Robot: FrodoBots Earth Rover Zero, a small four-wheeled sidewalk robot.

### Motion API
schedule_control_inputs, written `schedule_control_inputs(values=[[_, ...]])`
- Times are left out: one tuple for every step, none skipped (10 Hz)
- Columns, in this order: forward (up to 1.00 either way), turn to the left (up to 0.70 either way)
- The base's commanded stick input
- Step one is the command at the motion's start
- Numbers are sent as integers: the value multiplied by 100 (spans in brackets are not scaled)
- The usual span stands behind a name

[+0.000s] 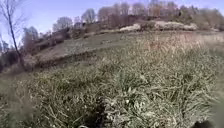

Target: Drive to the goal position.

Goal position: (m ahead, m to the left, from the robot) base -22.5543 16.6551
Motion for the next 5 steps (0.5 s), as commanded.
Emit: schedule_control_inputs(values=[[-45, 0], [-45, 0], [-45, 0], [-45, 3], [-45, 19]])
